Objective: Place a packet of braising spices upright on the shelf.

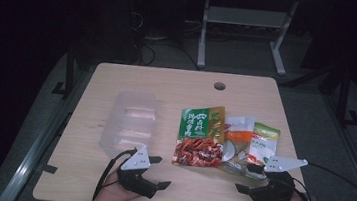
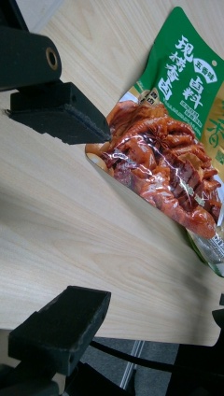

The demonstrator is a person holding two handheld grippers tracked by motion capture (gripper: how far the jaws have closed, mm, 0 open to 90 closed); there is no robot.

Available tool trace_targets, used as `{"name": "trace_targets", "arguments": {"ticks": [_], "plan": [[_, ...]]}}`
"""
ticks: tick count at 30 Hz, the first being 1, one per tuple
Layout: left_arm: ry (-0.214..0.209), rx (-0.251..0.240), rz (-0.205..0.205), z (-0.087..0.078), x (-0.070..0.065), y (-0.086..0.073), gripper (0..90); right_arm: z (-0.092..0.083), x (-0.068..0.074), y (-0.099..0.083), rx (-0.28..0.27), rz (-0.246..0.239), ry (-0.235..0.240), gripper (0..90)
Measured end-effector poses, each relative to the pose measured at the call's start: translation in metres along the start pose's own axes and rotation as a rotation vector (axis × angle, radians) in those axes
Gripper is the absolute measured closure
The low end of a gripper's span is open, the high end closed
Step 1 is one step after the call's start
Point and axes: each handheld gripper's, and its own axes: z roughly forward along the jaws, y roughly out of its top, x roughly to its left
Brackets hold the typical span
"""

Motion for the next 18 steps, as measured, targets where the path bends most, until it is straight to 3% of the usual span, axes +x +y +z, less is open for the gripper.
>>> {"name": "trace_targets", "arguments": {"ticks": [9,18], "plan": [[-0.011,0.004,-0.003,0.002,0.001,0.000,20.0,0.001,0.001,0.014,-0.029,-0.001,0.008,16.9],[-0.018,0.009,0.004,0.003,0.001,0.000,20.5,0.013,-0.002,0.053,-0.013,-0.025,-0.001,16.2]]}}
